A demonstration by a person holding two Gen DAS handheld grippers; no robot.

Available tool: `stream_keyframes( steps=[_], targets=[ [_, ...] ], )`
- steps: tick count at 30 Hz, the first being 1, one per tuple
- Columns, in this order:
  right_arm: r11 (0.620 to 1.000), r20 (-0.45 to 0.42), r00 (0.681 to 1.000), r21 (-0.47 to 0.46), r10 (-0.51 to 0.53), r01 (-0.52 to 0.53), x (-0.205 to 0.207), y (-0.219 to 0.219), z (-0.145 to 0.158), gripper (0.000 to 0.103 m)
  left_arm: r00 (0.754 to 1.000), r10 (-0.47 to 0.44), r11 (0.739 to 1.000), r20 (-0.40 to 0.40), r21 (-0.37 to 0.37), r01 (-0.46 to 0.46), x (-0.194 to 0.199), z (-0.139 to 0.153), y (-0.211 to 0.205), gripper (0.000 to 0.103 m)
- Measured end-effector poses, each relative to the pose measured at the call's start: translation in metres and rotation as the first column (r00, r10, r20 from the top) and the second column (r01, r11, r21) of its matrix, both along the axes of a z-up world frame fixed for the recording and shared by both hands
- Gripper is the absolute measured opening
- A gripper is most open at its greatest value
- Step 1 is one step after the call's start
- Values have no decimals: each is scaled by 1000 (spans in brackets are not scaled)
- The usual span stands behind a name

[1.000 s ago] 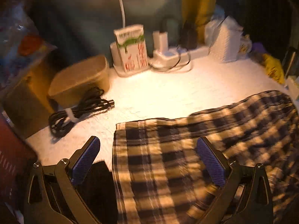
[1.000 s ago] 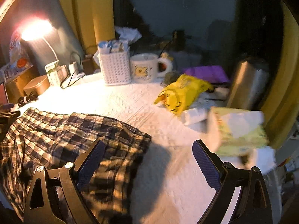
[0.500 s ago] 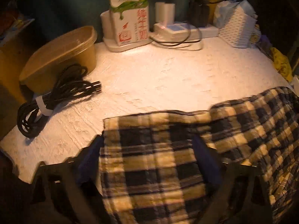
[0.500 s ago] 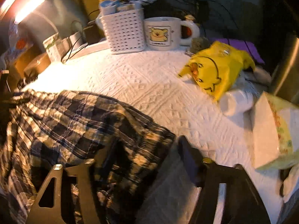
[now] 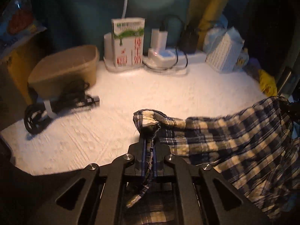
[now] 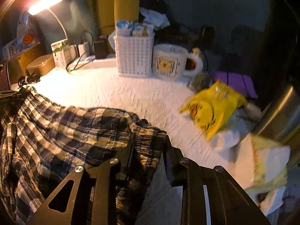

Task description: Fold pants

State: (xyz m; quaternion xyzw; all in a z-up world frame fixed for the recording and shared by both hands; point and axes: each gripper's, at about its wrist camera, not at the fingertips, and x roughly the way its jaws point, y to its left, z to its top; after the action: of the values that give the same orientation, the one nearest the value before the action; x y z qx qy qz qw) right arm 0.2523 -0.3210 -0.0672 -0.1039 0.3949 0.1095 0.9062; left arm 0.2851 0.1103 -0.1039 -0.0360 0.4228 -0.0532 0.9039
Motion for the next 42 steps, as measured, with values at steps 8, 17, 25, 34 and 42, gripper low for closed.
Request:
stream_keyframes(
  steps=[8, 17, 25, 34, 42],
  targets=[
    [999, 119, 992, -23, -32, 35, 31, 2, 30, 27, 990, 41, 999, 131, 8, -43, 18, 42, 1, 3],
    [998, 149, 987, -16, -64, 67, 84, -4, 45, 27, 978, 84, 995, 191, 39, -93, 79, 51, -2, 3],
    [994, 71, 995, -80, -71, 77, 139, 2, 14, 27, 986, 130, 988, 106, 72, -138, 122, 10, 3, 5],
    [986, 17, 994, -128, -110, 111, 177, 2, -10, 34, 983, 175, 984, 47, 28, -176, 131, -7, 22, 65],
    [989, 127, 988, -100, -92, 105, 162, 3, 38, 80, 983, 130, 991, 126, 9, -133, 90, 37, 13, 72]
  ],
)
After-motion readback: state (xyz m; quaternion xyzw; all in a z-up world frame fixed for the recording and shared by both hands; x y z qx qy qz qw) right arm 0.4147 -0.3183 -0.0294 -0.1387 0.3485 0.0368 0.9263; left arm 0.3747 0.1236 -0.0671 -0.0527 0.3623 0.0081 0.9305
